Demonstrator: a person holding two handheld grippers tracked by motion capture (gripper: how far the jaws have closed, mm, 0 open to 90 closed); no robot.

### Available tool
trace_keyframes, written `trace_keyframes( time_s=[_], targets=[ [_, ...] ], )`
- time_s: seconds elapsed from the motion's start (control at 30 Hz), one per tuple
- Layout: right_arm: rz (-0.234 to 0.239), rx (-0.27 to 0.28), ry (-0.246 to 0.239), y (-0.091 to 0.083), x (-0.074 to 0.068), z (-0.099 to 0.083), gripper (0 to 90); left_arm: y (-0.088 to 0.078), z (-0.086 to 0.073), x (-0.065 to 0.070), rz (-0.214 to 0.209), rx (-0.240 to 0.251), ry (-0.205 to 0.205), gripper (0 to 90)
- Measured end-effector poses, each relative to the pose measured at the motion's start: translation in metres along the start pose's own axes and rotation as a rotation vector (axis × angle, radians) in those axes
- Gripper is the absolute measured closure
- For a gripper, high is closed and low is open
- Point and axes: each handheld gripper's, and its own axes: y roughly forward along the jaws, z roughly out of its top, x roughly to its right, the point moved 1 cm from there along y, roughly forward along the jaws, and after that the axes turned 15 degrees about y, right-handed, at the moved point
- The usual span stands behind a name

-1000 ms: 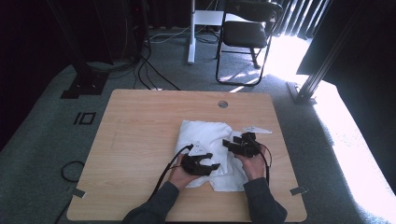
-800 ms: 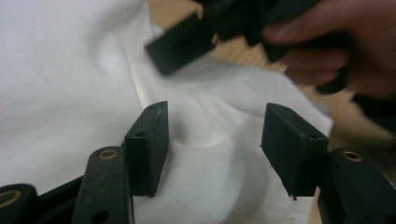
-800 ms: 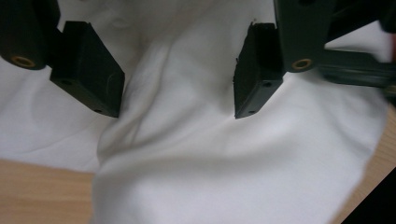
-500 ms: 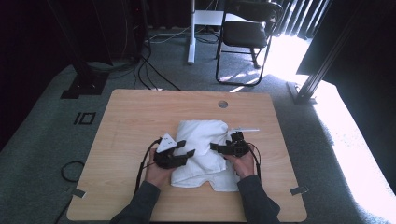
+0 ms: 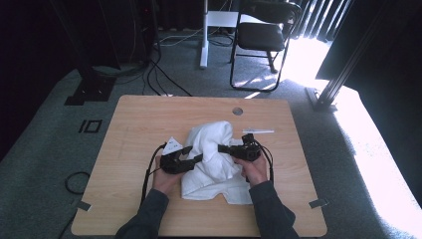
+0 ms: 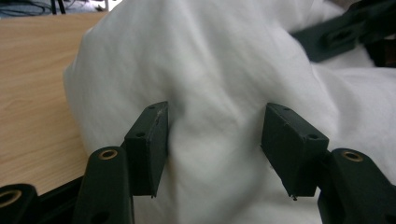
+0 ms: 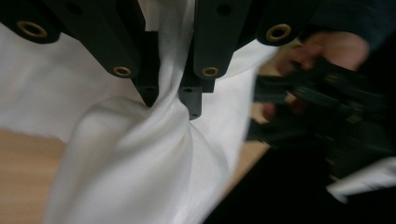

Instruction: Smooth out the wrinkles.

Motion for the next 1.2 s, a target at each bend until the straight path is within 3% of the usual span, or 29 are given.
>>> trace_keyframes(
  time_s=[0.13, 0.27, 0.37, 0.43, 0.5, 0.63, 0.7, 0.77, 0.8, 0.83, 0.9, 0.97, 1.0, 1.1, 1.17, 1.2],
  targets=[
    [0.06, 0.055, -0.051, -0.015, -0.018, 0.011, 85.3, -0.002, 0.014, 0.003, -0.013, 0.038, 0.01, 43.4],
    [0.061, 0.126, -0.096, -0.039, -0.029, 0.018, 85.3, 0.003, 0.033, 0.014, -0.031, 0.071, 0.047, 44.7],
    [-0.005, 0.142, -0.08, -0.057, -0.018, 0.016, 85.1, 0.021, 0.038, 0.025, -0.052, 0.045, 0.081, 44.7],
    [-0.08, 0.151, -0.052, -0.067, 0.0, 0.009, 84.7, 0.036, 0.035, 0.03, -0.06, 0.017, 0.075, 45.2],
    [-0.118, 0.156, 0.016, -0.078, 0.024, 0.001, 84.2, 0.049, 0.031, 0.036, -0.078, -0.01, 0.076, 45.3],
    [-0.307, 0.125, 0.034, -0.091, 0.062, -0.02, 80.6, 0.067, 0.028, 0.051, -0.108, -0.054, 0.126, 45.0],
    [-0.387, 0.096, 0.053, -0.09, 0.077, -0.03, 73.0, 0.074, 0.027, 0.058, -0.111, -0.072, 0.148, 44.9],
    [-0.497, 0.065, 0.052, -0.087, 0.086, -0.036, 61.2, 0.081, 0.026, 0.063, -0.107, -0.1, 0.175, 44.1],
    [-0.52, 0.063, 0.04, -0.087, 0.085, -0.037, 56.1, 0.083, 0.026, 0.064, -0.096, -0.107, 0.185, 43.0],
    [-0.539, 0.095, 0.013, -0.09, 0.08, -0.037, 45.8, 0.084, 0.026, 0.065, -0.091, -0.109, 0.186, 42.1],
    [-0.596, 0.18, -0.074, -0.101, 0.06, -0.032, 36.9, 0.084, 0.026, 0.064, -0.095, -0.108, 0.177, 41.7],
    [-0.576, 0.266, -0.191, -0.111, 0.033, -0.026, 34.8, 0.083, 0.026, 0.062, -0.096, -0.109, 0.181, 41.7],
    [-0.549, 0.276, -0.262, -0.113, 0.019, -0.023, 34.8, 0.083, 0.026, 0.062, -0.098, -0.107, 0.18, 41.7],
    [-0.467, 0.253, -0.411, -0.1, -0.006, -0.016, 31.2, 0.083, 0.026, 0.063, -0.096, -0.103, 0.178, 41.5],
    [-0.473, 0.185, -0.437, -0.079, 0.0, -0.014, 30.6, 0.082, 0.025, 0.063, -0.093, -0.102, 0.184, 41.0],
    [-0.484, 0.15, -0.42, -0.069, 0.011, -0.014, 30.9, 0.082, 0.025, 0.063, -0.092, -0.102, 0.185, 41.0]
  ],
)
